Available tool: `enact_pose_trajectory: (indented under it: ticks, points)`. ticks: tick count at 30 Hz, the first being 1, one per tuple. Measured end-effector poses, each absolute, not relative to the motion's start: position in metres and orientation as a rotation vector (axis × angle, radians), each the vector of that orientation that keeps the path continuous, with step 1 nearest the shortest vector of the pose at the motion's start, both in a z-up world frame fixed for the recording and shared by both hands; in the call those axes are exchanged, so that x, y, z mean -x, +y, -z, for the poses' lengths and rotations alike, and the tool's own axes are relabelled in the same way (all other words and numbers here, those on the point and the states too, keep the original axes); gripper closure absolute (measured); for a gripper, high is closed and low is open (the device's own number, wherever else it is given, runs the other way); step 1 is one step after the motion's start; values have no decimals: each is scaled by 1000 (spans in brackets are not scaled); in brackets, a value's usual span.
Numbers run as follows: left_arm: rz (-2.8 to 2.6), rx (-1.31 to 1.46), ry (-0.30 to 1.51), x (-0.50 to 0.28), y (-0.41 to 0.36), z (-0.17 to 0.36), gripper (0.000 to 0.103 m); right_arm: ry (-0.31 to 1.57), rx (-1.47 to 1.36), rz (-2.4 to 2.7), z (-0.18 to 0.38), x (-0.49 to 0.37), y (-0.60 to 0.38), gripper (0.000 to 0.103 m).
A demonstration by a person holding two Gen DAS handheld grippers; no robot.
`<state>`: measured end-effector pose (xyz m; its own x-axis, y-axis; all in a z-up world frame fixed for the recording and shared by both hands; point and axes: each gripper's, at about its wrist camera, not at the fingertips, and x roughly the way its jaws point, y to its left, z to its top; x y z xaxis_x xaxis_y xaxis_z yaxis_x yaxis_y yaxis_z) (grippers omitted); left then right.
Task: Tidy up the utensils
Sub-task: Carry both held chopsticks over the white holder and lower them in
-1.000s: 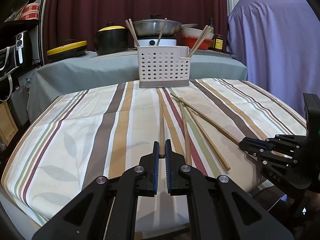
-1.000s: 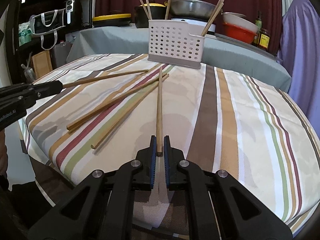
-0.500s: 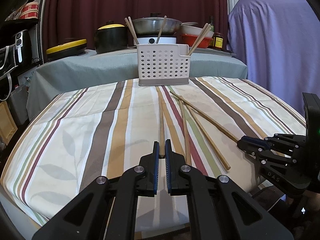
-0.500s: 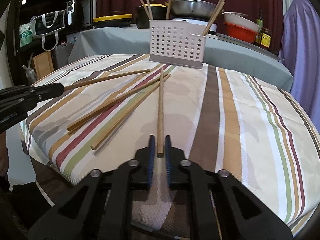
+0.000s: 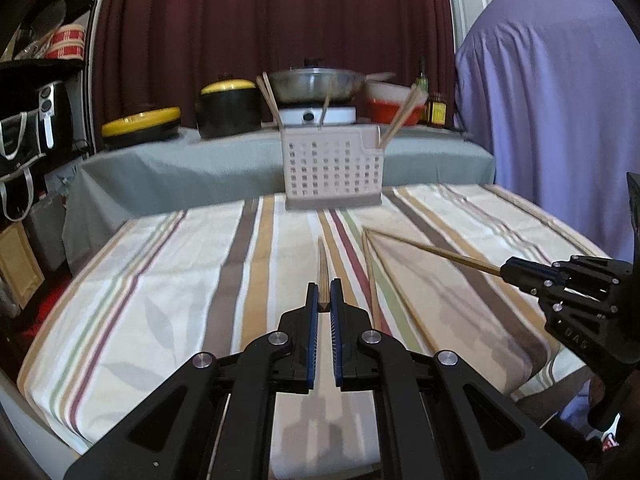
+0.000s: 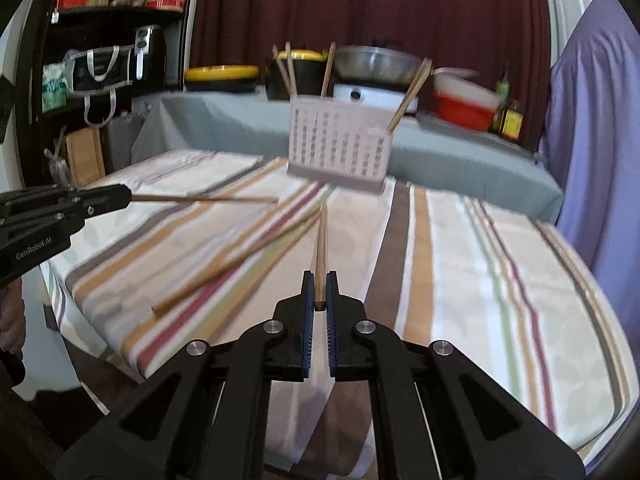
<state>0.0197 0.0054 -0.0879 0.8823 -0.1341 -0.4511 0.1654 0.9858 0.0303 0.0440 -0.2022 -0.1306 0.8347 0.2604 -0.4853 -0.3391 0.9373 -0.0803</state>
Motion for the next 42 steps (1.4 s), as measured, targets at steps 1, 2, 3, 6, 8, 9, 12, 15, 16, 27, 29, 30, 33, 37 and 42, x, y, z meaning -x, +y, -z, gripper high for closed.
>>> enact_pose_trajectory:
  ticks: [1, 2, 3, 6, 8, 9, 12, 15, 16, 27, 29, 30, 33, 37, 42]
  points:
    - [154, -67, 449, -19, 6, 82, 96, 475, 162, -318, 125, -44, -204, 97]
    - [153, -67, 435, -20, 7, 77, 96, 456, 158, -317, 117, -45, -206, 97]
    - [152, -66, 422, -20, 8, 71, 96, 438, 154, -315, 110, -45, -207, 97]
    - [150, -62, 389, -21, 10, 57, 96, 389, 146, -315, 90, -48, -210, 97]
    - [147, -60, 367, -22, 11, 48, 96, 355, 142, -315, 77, -49, -212, 97]
    - [146, -56, 355, -24, 13, 41, 96, 341, 142, -315, 71, -50, -212, 97]
    - [148, -36, 333, -28, 16, 27, 96, 295, 134, -319, 52, -56, -214, 97]
    - [148, -24, 308, -31, 19, 12, 96, 262, 123, -317, 35, -61, -217, 97]
    - [149, -20, 301, -32, 19, 8, 96, 254, 119, -317, 31, -61, -218, 97]
    - [153, 23, 298, -53, 26, -13, 96, 252, 100, -317, 13, -95, -222, 97]
    - [153, 25, 300, -56, 26, -14, 96, 256, 99, -315, 12, -100, -221, 97]
    - [150, 24, 297, -58, 27, -15, 96, 257, 98, -314, 12, -102, -221, 97]
    - [149, 29, 274, -63, 27, -22, 96, 252, 93, -312, 8, -109, -221, 97]
    - [150, 39, 252, -76, 28, -35, 96, 229, 86, -312, -2, -121, -221, 97]
    - [152, 45, 194, -96, 29, -60, 96, 165, 79, -314, -28, -144, -223, 97]
